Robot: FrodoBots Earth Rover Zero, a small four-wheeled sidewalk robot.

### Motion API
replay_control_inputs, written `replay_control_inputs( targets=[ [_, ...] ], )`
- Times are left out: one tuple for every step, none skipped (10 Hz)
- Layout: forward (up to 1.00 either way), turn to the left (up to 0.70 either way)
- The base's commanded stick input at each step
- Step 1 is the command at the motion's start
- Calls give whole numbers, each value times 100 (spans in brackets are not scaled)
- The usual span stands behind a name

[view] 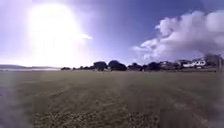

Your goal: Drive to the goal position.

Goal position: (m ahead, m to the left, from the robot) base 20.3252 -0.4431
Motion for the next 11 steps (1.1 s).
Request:
replay_control_inputs(
  targets=[
    [70,0],
    [70,0],
    [70,0],
    [70,0],
    [70,-13],
    [70,-14],
    [70,-14],
    [70,-14],
    [70,-14],
    [70,-14],
    [70,-14]
  ],
)
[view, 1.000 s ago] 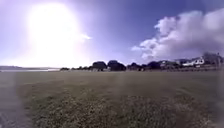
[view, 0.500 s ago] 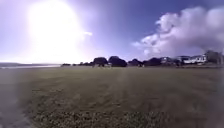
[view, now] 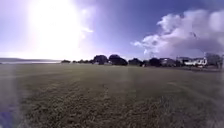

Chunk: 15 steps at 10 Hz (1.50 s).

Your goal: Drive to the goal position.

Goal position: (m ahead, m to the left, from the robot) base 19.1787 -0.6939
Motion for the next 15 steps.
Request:
replay_control_inputs(
  targets=[
    [70,0],
    [70,0],
    [70,0],
    [70,0],
    [70,0],
    [70,0],
    [70,0],
    [70,0],
    [70,0],
    [70,0],
    [70,0],
    [70,0],
    [70,0],
    [70,0],
    [70,0]
  ],
)
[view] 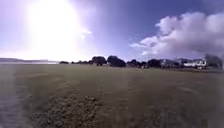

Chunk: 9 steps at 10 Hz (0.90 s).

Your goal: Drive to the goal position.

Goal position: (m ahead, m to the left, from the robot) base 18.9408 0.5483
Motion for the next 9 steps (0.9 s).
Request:
replay_control_inputs(
  targets=[
    [70,0],
    [70,0],
    [70,0],
    [70,0],
    [70,0],
    [70,0],
    [70,0],
    [70,0],
    [70,0]
  ],
)
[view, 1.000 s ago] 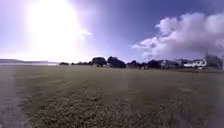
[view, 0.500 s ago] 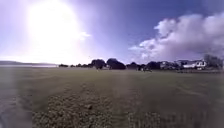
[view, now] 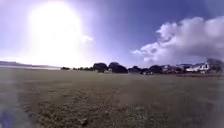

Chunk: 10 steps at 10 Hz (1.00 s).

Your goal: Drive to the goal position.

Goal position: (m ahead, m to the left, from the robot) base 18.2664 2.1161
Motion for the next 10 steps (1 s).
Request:
replay_control_inputs(
  targets=[
    [70,0],
    [70,0],
    [70,0],
    [70,0],
    [70,0],
    [70,0],
    [70,0],
    [70,0],
    [70,0],
    [70,0]
  ],
)
